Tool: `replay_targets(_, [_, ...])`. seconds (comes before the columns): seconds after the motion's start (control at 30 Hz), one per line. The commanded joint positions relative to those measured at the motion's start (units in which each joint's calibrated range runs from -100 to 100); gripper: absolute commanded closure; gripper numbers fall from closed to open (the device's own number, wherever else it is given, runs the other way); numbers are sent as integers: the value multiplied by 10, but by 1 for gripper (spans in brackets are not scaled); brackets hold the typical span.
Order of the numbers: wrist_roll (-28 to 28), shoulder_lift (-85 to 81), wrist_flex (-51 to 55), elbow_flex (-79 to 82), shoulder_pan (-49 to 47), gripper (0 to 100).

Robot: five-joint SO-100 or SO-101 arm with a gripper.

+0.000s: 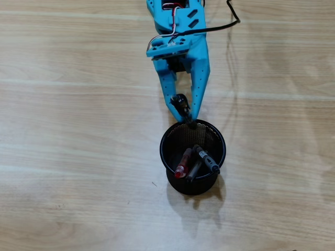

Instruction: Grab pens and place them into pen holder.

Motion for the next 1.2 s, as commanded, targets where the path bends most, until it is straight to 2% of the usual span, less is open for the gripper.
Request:
replay_targets(0.0, [5,0,-12,-5,6,84])
replay_targets(0.3, [22,-9,-8,-1,10,84])
replay_targets(0.4, [57,-21,-6,-1,11,85])
replay_targets(0.57, [114,-81,-5,36,23,99])
replay_targets(0.63, [131,-115,-5,73,28,97])
replay_targets(0.97, [310,-411,-4,377,48,97])
replay_targets(1.03, [365,-504,-4,485,49,97])
replay_targets(1.17, [413,-609,-3,607,50,96])
